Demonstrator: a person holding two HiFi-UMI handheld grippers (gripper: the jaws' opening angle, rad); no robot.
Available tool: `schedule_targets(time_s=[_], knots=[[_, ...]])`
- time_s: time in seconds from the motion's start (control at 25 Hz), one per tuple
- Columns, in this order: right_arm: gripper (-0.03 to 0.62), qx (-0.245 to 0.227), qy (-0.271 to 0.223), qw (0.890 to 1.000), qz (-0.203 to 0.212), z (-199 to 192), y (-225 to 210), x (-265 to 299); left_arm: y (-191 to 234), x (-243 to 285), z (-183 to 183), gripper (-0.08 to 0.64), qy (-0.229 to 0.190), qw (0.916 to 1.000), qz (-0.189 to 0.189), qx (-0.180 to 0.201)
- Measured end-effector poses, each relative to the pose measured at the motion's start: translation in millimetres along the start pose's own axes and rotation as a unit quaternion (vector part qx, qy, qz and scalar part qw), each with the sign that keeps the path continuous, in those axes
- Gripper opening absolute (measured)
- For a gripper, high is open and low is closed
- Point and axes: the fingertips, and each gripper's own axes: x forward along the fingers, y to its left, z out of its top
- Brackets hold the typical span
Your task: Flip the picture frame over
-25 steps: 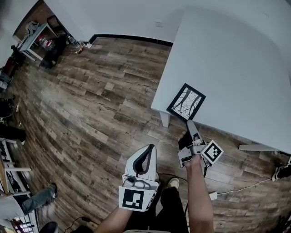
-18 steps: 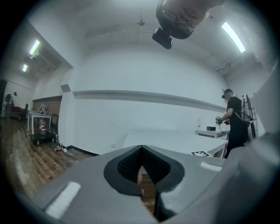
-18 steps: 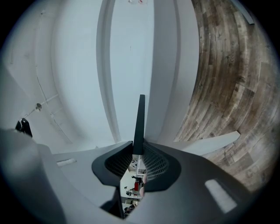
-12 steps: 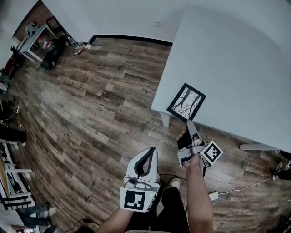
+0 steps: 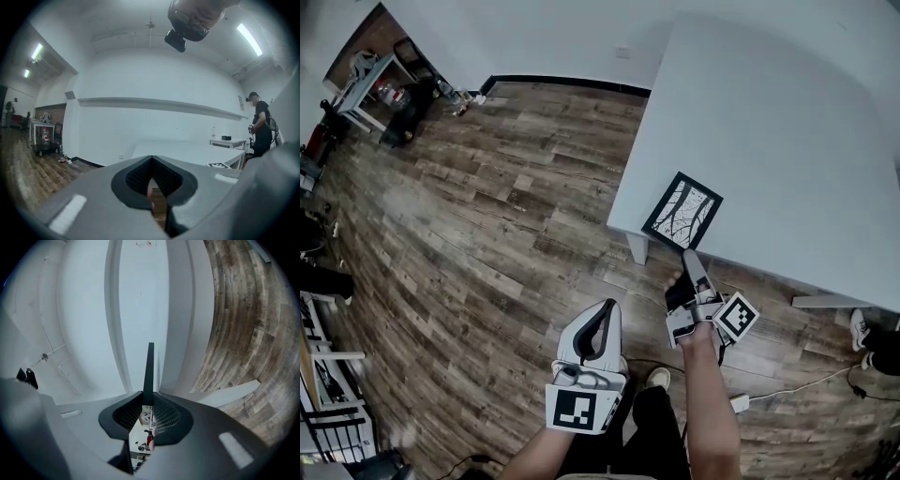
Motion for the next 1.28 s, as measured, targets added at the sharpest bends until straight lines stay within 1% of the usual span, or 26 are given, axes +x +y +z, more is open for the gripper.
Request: schedule_targets(time_s=[0.12, 0.28, 0.36, 0.44, 0.48, 0.52, 0.56, 0.6, 0.64, 0.72, 0.8, 0.88, 0.92, 1.0, 1.12, 1.2, 1.28], knots=[[0.094, -0.028, 0.004, 1.0, -0.006, 6.9, 2.7, -6.8, -3.2, -0.9, 2.4, 0.0, 0.007, 0.9999, 0.001, 0.009], [0.094, -0.049, 0.005, 0.999, -0.014, 14.6, 12.5, -10.3, -7.0, 1.8, 5.9, 0.0, -0.004, 1.0, 0.002, 0.001], [0.094, -0.072, 0.007, 0.997, -0.022, 18.1, 17.2, -13.1, -8.2, 1.6, 9.1, 0.0, -0.007, 1.0, 0.002, 0.001], [0.094, -0.107, 0.009, 0.994, -0.031, 21.8, 23.5, -15.9, -9.5, 0.7, 13.4, 0.0, -0.012, 0.9999, 0.002, 0.004], [0.094, -0.122, 0.01, 0.992, -0.043, 23.6, 26.1, -18.4, -10.2, 0.1, 14.7, 0.0, -0.013, 0.9999, 0.002, 0.004], [0.094, -0.13, 0.01, 0.989, -0.071, 25.1, 25.1, -23.5, -10.6, -0.4, 15.8, 0.0, -0.014, 0.9999, 0.002, 0.005], [0.092, -0.129, 0.008, 0.986, -0.109, 26.1, 20.9, -30.4, -10.7, -0.9, 16.9, 0.0, -0.014, 0.9999, 0.002, 0.005], [0.094, -0.125, 0.006, 0.982, -0.139, 26.8, 18.1, -35.9, -10.7, -1.2, 17.8, 0.0, -0.015, 0.9999, 0.002, 0.004], [0.092, -0.123, 0.006, 0.981, -0.153, 27.4, 18.6, -38.5, -10.9, -1.5, 18.5, 0.0, -0.015, 0.9999, 0.002, 0.004], [0.092, -0.123, 0.004, 0.98, -0.155, 30.1, 22.9, -39.9, -12.0, -1.9, 19.2, 0.0, -0.017, 0.9998, 0.003, 0.004], [0.094, -0.132, 0.003, 0.981, -0.144, 34.1, 29.0, -38.5, -12.9, -1.4, 20.5, 0.0, -0.019, 0.9998, 0.003, 0.006], [0.093, -0.165, 0.008, 0.981, -0.106, 37.6, 42.1, -31.3, -13.1, -1.3, 21.7, 0.0, -0.021, 0.9997, 0.004, 0.008], [0.094, -0.186, 0.011, 0.978, -0.094, 39.1, 48.1, -28.7, -12.9, -1.8, 22.2, 0.0, -0.022, 0.9997, 0.005, 0.007], [0.093, -0.227, 0.017, 0.969, -0.101, 41.9, 54.5, -29.3, -11.8, -3.1, 23.9, 0.0, -0.023, 0.9997, 0.008, 0.007], [0.093, -0.288, 0.027, 0.948, -0.13, 45.5, 60.3, -32.4, -9.4, -4.7, 25.0, 0.0, -0.025, 0.9996, 0.012, 0.007], [0.094, -0.332, 0.033, 0.931, -0.149, 47.7, 64.4, -33.5, -7.8, -5.6, 25.3, 0.0, -0.025, 0.9996, 0.013, 0.006], [0.092, -0.379, 0.037, 0.91, -0.165, 49.7, 70.3, -33.1, -6.3, -6.4, 26.2, 0.0, -0.026, 0.9995, 0.014, 0.006]])
